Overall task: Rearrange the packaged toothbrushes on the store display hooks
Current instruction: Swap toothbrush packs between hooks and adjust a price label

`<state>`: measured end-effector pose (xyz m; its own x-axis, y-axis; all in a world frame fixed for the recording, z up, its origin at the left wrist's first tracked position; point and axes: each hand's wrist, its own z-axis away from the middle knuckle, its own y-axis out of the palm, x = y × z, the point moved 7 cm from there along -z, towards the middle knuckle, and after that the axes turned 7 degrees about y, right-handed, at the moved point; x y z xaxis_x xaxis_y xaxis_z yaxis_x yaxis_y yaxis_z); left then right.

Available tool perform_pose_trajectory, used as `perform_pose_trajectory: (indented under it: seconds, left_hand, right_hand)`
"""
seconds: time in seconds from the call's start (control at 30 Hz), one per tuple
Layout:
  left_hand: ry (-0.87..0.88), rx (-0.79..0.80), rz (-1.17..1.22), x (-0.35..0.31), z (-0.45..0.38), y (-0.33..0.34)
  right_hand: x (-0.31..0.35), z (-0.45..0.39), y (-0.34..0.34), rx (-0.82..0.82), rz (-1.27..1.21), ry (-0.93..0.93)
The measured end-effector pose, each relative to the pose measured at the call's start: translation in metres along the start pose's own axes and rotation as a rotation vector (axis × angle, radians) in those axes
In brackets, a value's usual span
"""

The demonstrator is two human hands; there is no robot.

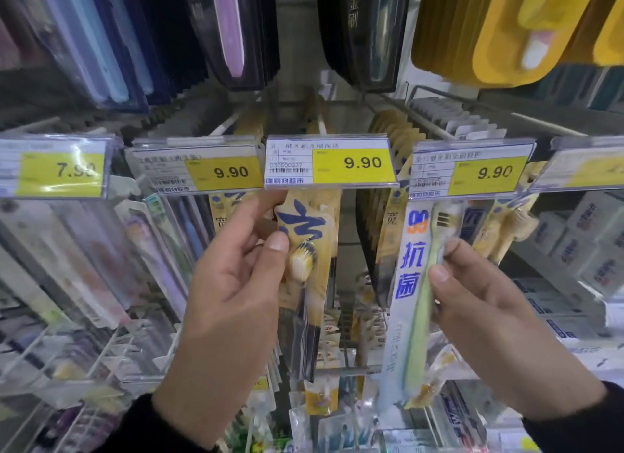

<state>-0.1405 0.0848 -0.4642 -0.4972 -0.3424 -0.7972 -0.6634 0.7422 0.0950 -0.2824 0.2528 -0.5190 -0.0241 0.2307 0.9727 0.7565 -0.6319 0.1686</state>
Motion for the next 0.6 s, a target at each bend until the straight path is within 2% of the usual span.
perform_pose_trajectory:
  seconds: [0.1,0.33,0.6]
  left_hand:
    - [0.007,0.038,-0.047,-0.005,0.001,0.003]
    - [0.045,0.137,-0.07,-0.016,0.0,0.01]
    - [0.041,0.18,-0.055,-0.01,0.005,0.009]
  right_hand:
    - [0.006,0.006,-0.009,-0.065,0.115,-0.021]
    - [0.001,-0.006,0.006,-0.014,0.32,0.075]
    - [-0.019,-0.028,0.028,-0.057,0.452,0.106]
